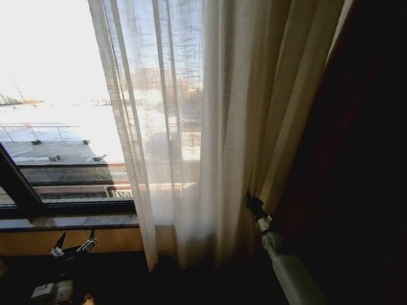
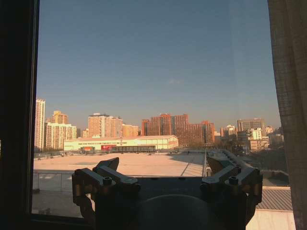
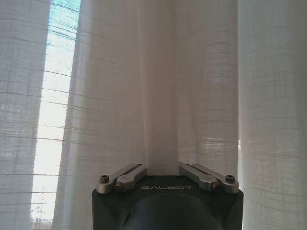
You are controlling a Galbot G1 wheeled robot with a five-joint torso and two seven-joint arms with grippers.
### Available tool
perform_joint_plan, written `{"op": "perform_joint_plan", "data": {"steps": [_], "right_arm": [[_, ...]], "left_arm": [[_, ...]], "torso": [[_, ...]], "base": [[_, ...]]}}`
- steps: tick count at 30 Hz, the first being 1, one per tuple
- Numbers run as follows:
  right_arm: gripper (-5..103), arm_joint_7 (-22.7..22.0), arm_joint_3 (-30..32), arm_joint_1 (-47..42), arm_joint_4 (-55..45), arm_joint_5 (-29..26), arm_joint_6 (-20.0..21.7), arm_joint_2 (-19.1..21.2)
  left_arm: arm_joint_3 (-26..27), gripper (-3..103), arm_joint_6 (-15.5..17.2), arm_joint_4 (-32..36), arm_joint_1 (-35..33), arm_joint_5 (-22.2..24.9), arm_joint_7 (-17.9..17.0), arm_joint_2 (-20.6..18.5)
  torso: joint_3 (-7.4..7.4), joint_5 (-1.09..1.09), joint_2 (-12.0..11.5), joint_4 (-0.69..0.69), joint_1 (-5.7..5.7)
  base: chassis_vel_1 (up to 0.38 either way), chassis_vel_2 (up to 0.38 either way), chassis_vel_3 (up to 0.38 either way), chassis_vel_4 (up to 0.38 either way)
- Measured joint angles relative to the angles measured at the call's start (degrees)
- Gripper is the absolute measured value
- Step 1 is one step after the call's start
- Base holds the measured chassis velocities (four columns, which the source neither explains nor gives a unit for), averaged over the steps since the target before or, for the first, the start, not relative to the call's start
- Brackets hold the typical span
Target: Open the curtains by pulling them apart, changing their state from closed to fully open.
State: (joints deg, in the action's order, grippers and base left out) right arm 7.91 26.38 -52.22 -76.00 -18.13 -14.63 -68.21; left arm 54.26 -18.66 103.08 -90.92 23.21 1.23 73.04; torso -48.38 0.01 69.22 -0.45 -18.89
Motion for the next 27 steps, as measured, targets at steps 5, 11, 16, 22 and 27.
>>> {"op": "perform_joint_plan", "data": {"steps": [5,11,16,22,27], "right_arm": [[0,-7.0,1.6,5.5,8.5,0.9,2.1,1.8],[0,-12.7,4.6,9.2,15.9,3.1,2.9,2.9],[0,-16.5,6.9,9.5,18.7,5.1,3.9,4.8],[0,-16.6,6.9,7.0,15.3,4.9,4.0,5.0],[0,-14.9,6.1,5.7,12.0,2.8,4.0,4.3]], "left_arm": [[0.0,100,0.0,0.0,0.0,0.0,0.0,0.0],[0.0,100,0.0,0.0,0.0,0.0,0.0,0.0],[0.0,100,0.0,0.0,0.0,0.0,0.0,0.0],[0.0,100,0.0,0.0,0.0,0.0,0.0,0.0],[0.0,100,0.0,0.0,0.0,0.0,0.0,0.0]], "torso": [[0.02,-0.02,0.0,0.0,0.01],[0.01,-0.05,0.0,0.02,0.0],[0.01,-0.02,0.0,0.0,0.0],[0.0,0.0,0.0,-0.01,0.0],[-0.01,0.02,0.0,-0.01,0.0]], "base": [[0.0,0.0,0.0,0.0],[0.0,0.0,0.0,0.0],[0.0,0.0,0.0,0.0],[0.0,0.0,0.0,0.0],[0.0,0.0,0.0,0.0]]}}
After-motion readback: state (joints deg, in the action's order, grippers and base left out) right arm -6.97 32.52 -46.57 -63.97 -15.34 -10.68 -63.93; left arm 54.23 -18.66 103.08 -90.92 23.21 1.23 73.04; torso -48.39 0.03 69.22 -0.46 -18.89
